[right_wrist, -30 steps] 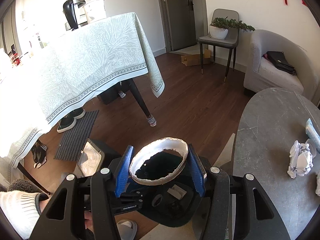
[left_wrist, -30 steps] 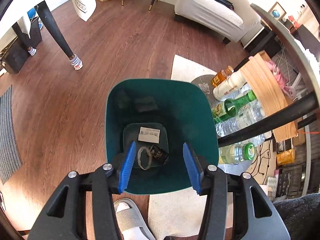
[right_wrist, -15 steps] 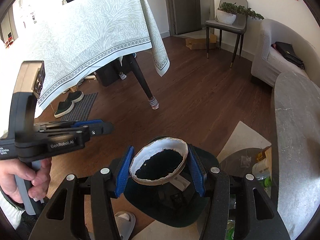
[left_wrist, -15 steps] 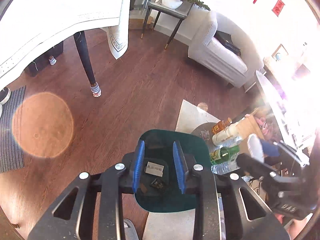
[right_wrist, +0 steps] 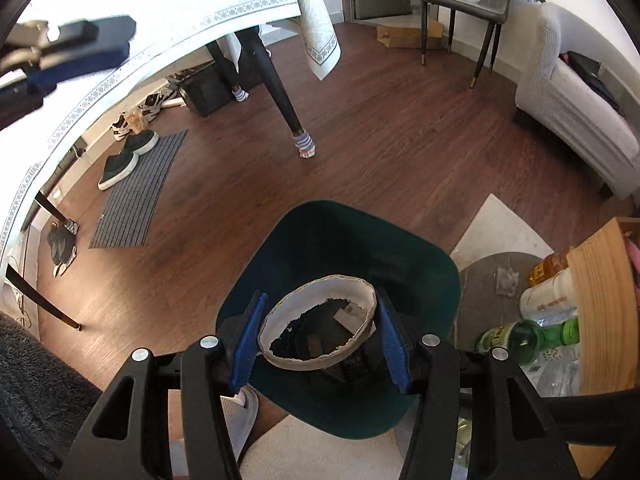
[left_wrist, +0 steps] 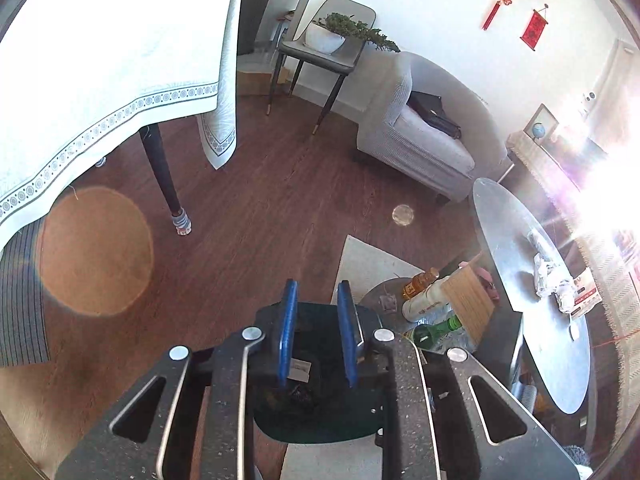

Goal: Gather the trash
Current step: 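Lower the white-lined tape core into the bin and open the right tool, then move both tools back over the table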

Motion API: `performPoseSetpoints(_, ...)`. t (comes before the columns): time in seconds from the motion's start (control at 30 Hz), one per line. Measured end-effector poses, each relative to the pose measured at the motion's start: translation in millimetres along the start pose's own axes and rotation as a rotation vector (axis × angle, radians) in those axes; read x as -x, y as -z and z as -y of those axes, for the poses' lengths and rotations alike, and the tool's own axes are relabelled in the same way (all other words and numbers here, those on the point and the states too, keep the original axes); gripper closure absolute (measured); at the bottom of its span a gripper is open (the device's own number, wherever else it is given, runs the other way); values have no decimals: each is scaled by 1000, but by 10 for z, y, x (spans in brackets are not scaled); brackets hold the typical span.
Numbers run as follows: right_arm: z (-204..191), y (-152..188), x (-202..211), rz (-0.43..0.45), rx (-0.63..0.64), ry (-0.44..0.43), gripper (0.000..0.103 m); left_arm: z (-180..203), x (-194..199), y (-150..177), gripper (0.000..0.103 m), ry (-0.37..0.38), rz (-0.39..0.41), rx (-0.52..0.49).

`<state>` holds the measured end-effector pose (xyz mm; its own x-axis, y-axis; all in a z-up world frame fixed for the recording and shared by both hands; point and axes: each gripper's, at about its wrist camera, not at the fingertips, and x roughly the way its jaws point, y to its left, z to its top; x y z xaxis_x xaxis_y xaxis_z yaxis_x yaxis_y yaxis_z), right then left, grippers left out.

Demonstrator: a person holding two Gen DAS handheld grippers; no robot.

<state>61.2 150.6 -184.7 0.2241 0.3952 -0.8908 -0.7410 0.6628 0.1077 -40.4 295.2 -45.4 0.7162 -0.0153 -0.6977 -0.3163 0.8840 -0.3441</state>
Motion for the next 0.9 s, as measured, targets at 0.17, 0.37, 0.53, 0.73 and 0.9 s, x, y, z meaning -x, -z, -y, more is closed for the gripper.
performPoseSetpoints(0.17,91,127,-251,-83,-14,21,48,93,65,-59,82,21,30,-4)
performPoseSetpoints(0.37,151,238,-304,-122,-6,31,37,205,112,-123,82,45,48,2)
performPoseSetpoints(0.53,151,311,-194,-111,27,22,35,253,140,-196,82,56,63,8)
performPoseSetpoints(0.73,59,289,116,-37,96,16,35,381,182,-261,82,91,83,21)
performPoseSetpoints(0.9,-30,217,490,52,138,-5,43,529,184,-282,82,78,98,-10)
